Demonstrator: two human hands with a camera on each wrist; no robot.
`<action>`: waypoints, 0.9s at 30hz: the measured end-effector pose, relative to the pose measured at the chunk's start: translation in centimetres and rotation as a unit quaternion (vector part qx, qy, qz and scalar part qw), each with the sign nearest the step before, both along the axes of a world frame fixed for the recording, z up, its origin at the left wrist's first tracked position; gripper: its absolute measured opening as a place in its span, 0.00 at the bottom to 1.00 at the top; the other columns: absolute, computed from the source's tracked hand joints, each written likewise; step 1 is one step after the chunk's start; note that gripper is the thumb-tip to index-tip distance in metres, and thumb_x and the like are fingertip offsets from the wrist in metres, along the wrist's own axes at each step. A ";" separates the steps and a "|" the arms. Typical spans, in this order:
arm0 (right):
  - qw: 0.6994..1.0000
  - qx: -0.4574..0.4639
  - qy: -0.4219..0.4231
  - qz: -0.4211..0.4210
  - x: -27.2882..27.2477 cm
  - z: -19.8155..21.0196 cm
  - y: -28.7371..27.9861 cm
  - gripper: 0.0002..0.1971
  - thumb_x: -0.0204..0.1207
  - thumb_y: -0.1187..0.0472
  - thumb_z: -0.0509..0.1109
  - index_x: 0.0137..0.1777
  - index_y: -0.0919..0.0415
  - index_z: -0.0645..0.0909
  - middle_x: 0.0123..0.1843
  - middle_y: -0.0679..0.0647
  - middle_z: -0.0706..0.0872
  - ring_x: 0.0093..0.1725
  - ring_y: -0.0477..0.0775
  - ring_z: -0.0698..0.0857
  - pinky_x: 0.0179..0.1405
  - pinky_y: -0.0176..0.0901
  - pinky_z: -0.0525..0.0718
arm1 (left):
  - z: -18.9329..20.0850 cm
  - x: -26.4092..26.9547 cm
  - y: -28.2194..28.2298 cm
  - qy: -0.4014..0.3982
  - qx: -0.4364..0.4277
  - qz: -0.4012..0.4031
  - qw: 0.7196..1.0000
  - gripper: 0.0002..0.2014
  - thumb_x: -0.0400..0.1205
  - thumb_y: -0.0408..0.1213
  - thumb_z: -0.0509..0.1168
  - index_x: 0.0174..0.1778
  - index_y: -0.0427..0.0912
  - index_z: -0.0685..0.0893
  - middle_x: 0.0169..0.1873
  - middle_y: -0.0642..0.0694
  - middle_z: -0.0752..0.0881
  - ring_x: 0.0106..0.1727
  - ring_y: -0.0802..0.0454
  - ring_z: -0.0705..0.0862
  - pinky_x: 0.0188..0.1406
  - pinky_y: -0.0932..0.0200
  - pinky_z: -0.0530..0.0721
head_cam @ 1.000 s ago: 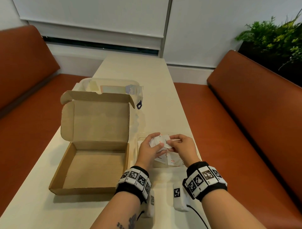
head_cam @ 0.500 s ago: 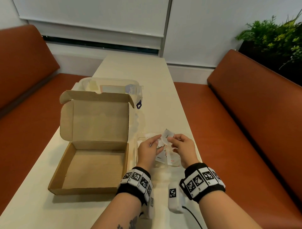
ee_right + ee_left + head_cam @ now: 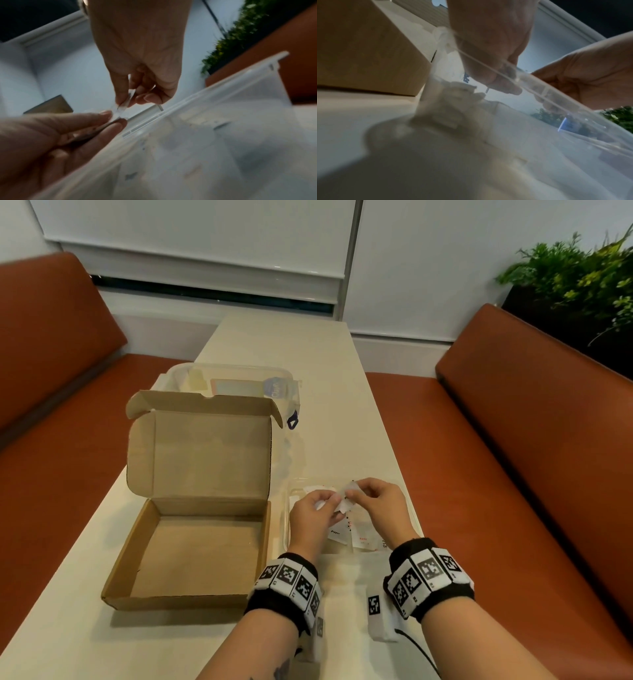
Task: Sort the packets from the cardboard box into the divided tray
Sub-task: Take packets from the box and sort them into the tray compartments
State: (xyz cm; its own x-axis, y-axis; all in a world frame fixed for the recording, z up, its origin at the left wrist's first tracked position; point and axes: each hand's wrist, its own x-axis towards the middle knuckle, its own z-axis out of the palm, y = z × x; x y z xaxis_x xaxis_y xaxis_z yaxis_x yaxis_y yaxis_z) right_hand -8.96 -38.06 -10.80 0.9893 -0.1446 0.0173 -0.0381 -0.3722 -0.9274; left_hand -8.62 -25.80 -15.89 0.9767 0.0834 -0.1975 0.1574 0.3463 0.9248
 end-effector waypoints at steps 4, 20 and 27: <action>0.990 0.129 0.043 -0.043 -0.5 -0.6 -0.3 0.05 0.75 0.68 0.72 0.38 0.62 0.81 0.32 0.53 0.86 0.32 0.50 0.83 0.32 0.34 0.81 | -0.1 0.2 0.2 0.010 -0.039 0.015 0.999 0.01 0.78 0.32 0.72 0.43 0.40 0.86 0.44 0.43 0.88 0.43 0.48 0.91 0.42 0.63 0.87; 0.995 -0.050 0.074 0.041 -0.1 0.2 -0.3 0.06 0.68 0.64 0.79 0.34 0.59 0.84 0.29 0.47 0.83 0.28 0.41 0.78 0.31 0.29 0.72 | -0.2 0.1 0.2 -0.016 0.035 0.059 0.998 0.05 0.82 0.34 0.67 0.49 0.41 0.89 0.48 0.41 0.89 0.51 0.46 0.88 0.48 0.56 0.89; 0.951 -0.255 0.139 0.108 -0.3 -1.3 1.2 0.10 0.64 0.61 0.82 0.29 0.55 0.82 0.28 0.44 0.81 0.29 0.39 0.78 0.27 0.25 0.70 | 0.4 0.0 0.2 -0.031 0.007 0.150 0.988 0.15 0.86 0.26 0.56 0.63 0.36 0.84 0.59 0.47 0.81 0.61 0.50 0.82 0.46 0.73 0.85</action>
State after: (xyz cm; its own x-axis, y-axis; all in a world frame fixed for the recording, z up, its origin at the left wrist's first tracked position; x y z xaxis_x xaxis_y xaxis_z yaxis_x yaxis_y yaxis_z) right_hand -9.29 -36.83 -12.06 0.9717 0.0186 -0.2355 -0.1274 -0.7980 -0.5890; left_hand -8.60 -25.64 -15.46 0.9179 0.3732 -0.1349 -0.0075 0.3562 0.9344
